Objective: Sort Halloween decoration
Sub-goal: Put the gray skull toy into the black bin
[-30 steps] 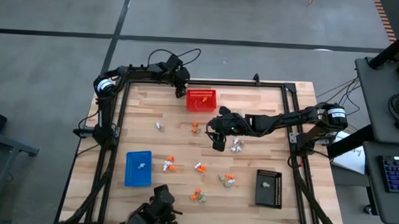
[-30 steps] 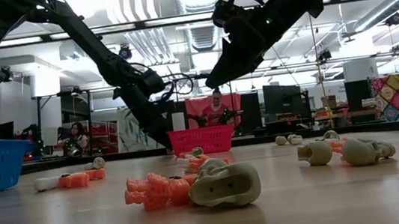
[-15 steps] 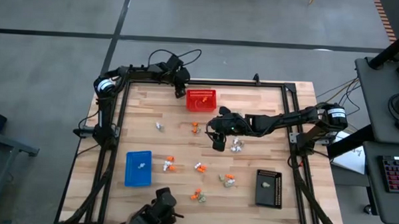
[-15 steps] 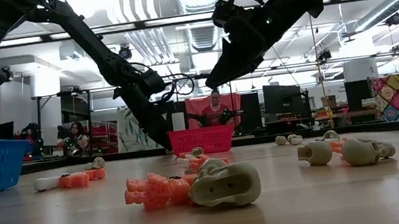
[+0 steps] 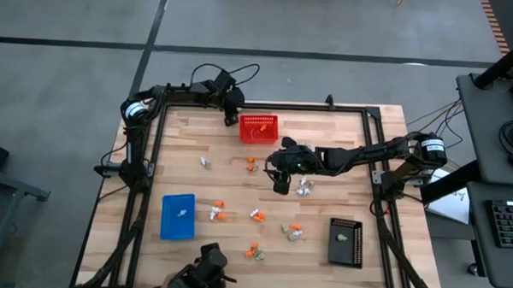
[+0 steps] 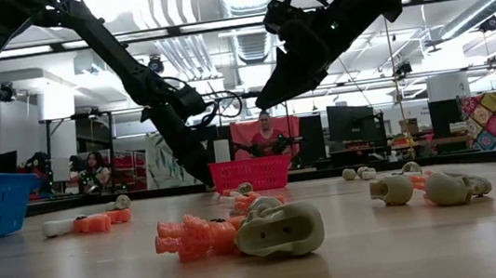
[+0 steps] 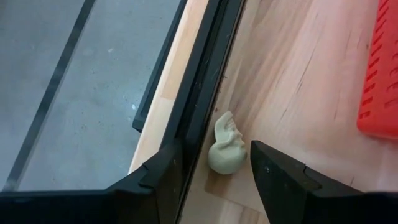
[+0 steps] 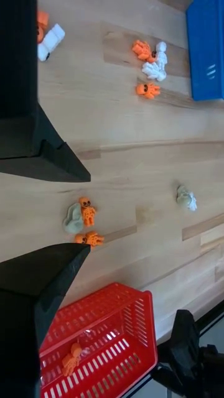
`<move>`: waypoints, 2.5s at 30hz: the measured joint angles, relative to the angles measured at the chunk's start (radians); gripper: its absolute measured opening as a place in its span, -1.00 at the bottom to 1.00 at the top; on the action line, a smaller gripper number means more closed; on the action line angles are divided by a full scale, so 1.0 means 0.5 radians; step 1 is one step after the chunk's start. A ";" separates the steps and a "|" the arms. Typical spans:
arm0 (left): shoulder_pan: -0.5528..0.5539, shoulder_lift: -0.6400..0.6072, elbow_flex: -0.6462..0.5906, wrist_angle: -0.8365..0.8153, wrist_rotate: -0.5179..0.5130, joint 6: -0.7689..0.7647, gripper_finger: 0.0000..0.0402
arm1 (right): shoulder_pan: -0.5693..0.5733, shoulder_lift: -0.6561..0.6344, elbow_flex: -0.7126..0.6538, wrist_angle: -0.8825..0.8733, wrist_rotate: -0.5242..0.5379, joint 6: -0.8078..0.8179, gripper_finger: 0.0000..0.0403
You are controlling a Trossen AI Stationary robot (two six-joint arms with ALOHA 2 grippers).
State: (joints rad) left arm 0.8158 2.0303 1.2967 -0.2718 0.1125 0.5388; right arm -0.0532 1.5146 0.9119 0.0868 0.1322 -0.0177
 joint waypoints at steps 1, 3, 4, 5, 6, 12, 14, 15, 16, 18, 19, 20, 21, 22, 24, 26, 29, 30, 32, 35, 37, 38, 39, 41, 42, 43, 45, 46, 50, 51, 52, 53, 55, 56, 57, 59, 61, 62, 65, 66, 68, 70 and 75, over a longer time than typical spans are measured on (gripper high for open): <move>0.000 -0.001 -0.001 0.000 0.001 0.000 -0.19 | 0.000 0.000 0.000 0.000 0.000 -0.001 -0.21; -0.002 -0.005 -0.001 -0.017 0.008 -0.001 -0.19 | -0.003 0.000 0.000 0.000 0.000 0.000 -0.21; -0.006 -0.008 0.002 -0.045 0.018 -0.001 -0.19 | -0.004 0.000 0.000 0.000 0.000 0.000 -0.21; -0.011 -0.008 0.010 -0.077 0.036 -0.006 -0.19 | -0.009 0.000 0.000 0.000 0.000 -0.001 -0.21; -0.014 -0.003 0.014 -0.122 0.071 -0.009 -0.19 | -0.012 0.000 0.000 0.000 0.000 -0.001 -0.21; -0.011 -0.004 0.101 -0.206 0.131 0.000 -0.19 | -0.029 -0.001 0.000 0.000 0.000 -0.001 -0.21; -0.009 0.001 0.097 -0.229 0.117 0.001 -0.19 | -0.029 -0.001 0.000 0.000 0.001 -0.001 -0.21; -0.010 0.001 0.096 -0.236 0.116 0.004 -0.19 | -0.028 0.000 0.000 0.000 0.000 -0.001 -0.21; -0.011 0.001 0.096 -0.238 0.116 0.011 -0.19 | -0.028 0.000 0.000 0.000 0.000 -0.001 -0.21; -0.011 -0.001 0.096 -0.242 0.116 0.050 -0.19 | -0.028 0.000 0.000 0.000 0.000 -0.001 -0.21; -0.011 -0.001 0.095 -0.255 0.114 0.069 -0.19 | -0.028 -0.001 0.000 0.000 0.000 -0.001 -0.21; -0.011 -0.001 0.095 -0.273 0.110 0.085 -0.19 | -0.030 -0.001 0.000 0.000 -0.001 -0.001 -0.21; -0.011 -0.001 0.095 -0.288 0.107 0.096 -0.19 | -0.031 0.000 0.000 0.000 0.000 0.001 -0.21; -0.010 -0.001 0.100 -0.312 0.107 0.098 -0.19 | -0.035 0.000 0.000 0.000 0.000 0.012 -0.21; -0.007 -0.001 0.126 -0.384 0.102 0.097 -0.19 | -0.047 -0.001 0.000 0.005 0.000 0.053 -0.21; -0.002 -0.001 0.156 -0.446 0.101 0.090 -0.19 | -0.074 0.000 0.000 0.024 0.037 0.127 -0.21; 0.008 -0.001 0.202 -0.511 0.100 0.061 -0.19 | -0.154 -0.001 0.002 0.063 0.106 0.240 -0.21; 0.013 -0.001 0.219 -0.517 0.099 0.044 -0.19 | -0.193 -0.001 0.021 0.048 0.106 0.281 -0.21; 0.025 -0.007 0.250 -0.524 0.100 0.010 -0.19 | -0.275 -0.001 0.090 0.011 0.103 0.372 -0.21; 0.057 -0.019 0.274 -0.506 0.220 0.020 -0.19 | -0.388 0.004 0.243 -0.109 0.102 0.408 -0.22; 0.080 -0.026 0.282 -0.500 0.413 0.099 -0.19 | -0.464 0.009 0.360 -0.222 0.091 0.409 -0.24; 0.087 -0.030 0.288 -0.503 0.488 0.130 -0.19 | -0.501 0.021 0.427 -0.281 0.089 0.422 -0.26; 0.092 -0.034 0.293 -0.508 0.518 0.139 -0.19 | -0.540 0.034 0.502 -0.335 0.087 0.456 -0.27; 0.104 -0.054 0.299 -0.505 0.525 0.116 -0.19 | -0.628 0.065 0.654 -0.495 0.080 0.559 -0.31; 0.113 -0.071 0.300 -0.511 0.527 0.100 -0.19 | -0.669 0.098 0.732 -0.559 0.082 0.589 -0.34; 0.124 -0.096 0.301 -0.511 0.528 0.088 -0.19 | -0.709 0.130 0.815 -0.613 0.081 0.610 -0.36; 0.147 -0.148 0.315 -0.508 0.534 0.078 -0.19 | -0.780 0.222 0.968 -0.758 0.040 0.618 -0.39; 0.163 -0.175 0.322 -0.495 0.559 0.093 -0.19 | -0.805 0.279 1.049 -0.802 -0.008 0.618 -0.40; 0.209 -0.213 0.327 -0.452 0.841 0.390 -0.19 | -0.877 0.535 1.359 -0.991 -0.216 0.562 -0.42; 0.214 -0.213 0.325 -0.457 0.889 0.469 -0.19 | -0.891 0.594 1.423 -1.024 -0.229 0.560 -0.42; 0.218 -0.212 0.324 -0.452 0.908 0.543 -0.19 | -0.906 0.645 1.482 -1.081 -0.231 0.560 -0.41; 0.219 -0.209 0.324 -0.442 0.908 0.620 -0.19 | -0.919 0.693 1.538 -1.156 -0.230 0.558 -0.41; 0.221 -0.191 0.324 -0.394 0.893 0.765 -0.19 | -0.938 0.757 1.630 -1.307 -0.228 0.542 -0.40; 0.222 -0.177 0.324 -0.363 0.884 0.818 -0.19 | -0.941 0.774 1.657 -1.376 -0.224 0.533 -0.40; 0.222 -0.165 0.321 -0.337 0.875 0.863 -0.19 | -0.940 0.776 1.669 -1.428 -0.223 0.521 -0.39; 0.222 -0.147 0.325 -0.280 0.856 0.956 -0.19 | -0.934 0.762 1.671 -1.473 -0.228 0.502 -0.39; 0.222 -0.143 0.331 -0.274 0.794 0.987 -0.19 | -0.929 0.740 1.661 -1.469 -0.223 0.497 -0.40; 0.222 -0.143 0.331 -0.288 0.791 0.988 -0.19 | -0.929 0.737 1.660 -1.457 -0.216 0.505 -0.41; 0.242 -0.171 0.331 -0.371 0.810 0.946 -0.19 | -0.946 0.753 1.658 -1.281 -0.211 0.564 -0.43; 0.253 -0.194 0.331 -0.372 0.809 0.910 -0.20 | -0.959 0.772 1.660 -1.215 -0.214 0.597 -0.44; 0.287 -0.261 0.331 -0.378 0.810 0.826 -0.21 | -0.982 0.836 1.677 -1.118 -0.215 0.640 -0.46; 0.325 -0.328 0.331 -0.375 0.821 0.715 -0.23 | -1.006 0.907 1.713 -1.097 -0.222 0.678 -0.48; 0.427 -0.480 0.332 -0.351 1.079 0.368 -0.28 | -1.037 1.116 1.889 -1.103 -0.231 0.692 -0.54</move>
State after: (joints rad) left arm 1.0291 1.7905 1.4626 -0.4471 0.6519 0.7230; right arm -0.5715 2.0725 1.8562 -0.4647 0.0169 0.3283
